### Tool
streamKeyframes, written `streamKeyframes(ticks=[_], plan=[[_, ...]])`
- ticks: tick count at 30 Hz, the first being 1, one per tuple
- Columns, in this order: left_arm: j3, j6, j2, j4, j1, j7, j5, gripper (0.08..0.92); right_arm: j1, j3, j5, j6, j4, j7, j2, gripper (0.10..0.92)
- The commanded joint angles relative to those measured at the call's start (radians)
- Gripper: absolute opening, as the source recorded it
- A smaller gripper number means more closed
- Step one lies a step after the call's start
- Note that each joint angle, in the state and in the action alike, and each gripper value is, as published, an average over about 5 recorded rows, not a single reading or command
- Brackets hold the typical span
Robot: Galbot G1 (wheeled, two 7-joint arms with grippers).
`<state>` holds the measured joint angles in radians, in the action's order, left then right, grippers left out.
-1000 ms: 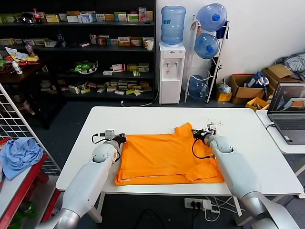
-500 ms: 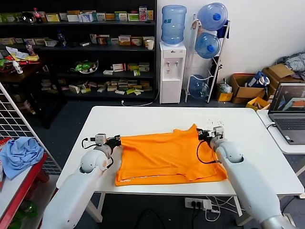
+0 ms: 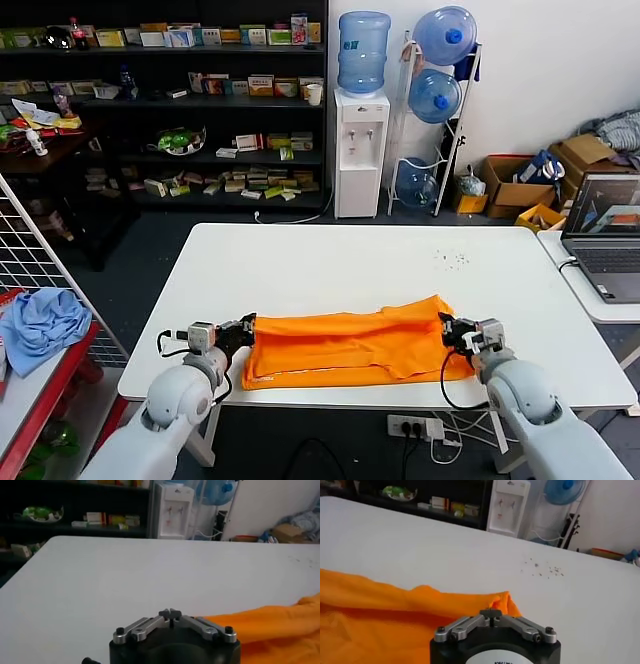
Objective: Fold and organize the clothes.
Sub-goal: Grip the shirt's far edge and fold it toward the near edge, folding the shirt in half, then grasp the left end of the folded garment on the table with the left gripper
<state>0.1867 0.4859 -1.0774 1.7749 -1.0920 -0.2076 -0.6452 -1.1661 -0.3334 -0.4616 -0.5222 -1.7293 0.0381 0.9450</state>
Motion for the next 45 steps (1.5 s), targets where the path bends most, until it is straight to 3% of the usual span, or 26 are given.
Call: streamKeyframes(ticks=[1, 6, 14, 29, 35, 45], plan=[[0.008, -0.025, 0.011, 0.116, -0.199, 0.034, 0.074, 0.092, -0.229, -0.067, 0.038, -0.035, -0.140, 0.022, -0.035, 0.124], [0.014, -0.032, -0.006, 0.116, -0.188, 0.041, 0.098, 0.151, -0.212, -0.055, 0.048, -0.025, -0.115, 0.018, -0.019, 0.173], [0.065, -0.013, -0.004, 0.121, -0.193, 0.006, -0.009, 0.382, -0.199, -0.062, 0.024, -0.008, -0.156, 0.031, -0.020, 0.397], [0.077, 0.016, -0.101, -0.033, -0.111, -0.056, -0.184, 0.796, -0.205, -0.065, 0.008, -0.018, -0.191, 0.046, -0.010, 0.799], [0.071, 0.017, -0.125, -0.072, -0.092, -0.054, -0.180, 0.807, -0.216, -0.072, 0.007, -0.020, -0.200, 0.047, -0.009, 0.822], [0.061, 0.031, -0.125, -0.059, -0.104, -0.033, -0.152, 0.542, -0.214, -0.068, -0.001, -0.029, -0.209, 0.051, -0.007, 0.823]])
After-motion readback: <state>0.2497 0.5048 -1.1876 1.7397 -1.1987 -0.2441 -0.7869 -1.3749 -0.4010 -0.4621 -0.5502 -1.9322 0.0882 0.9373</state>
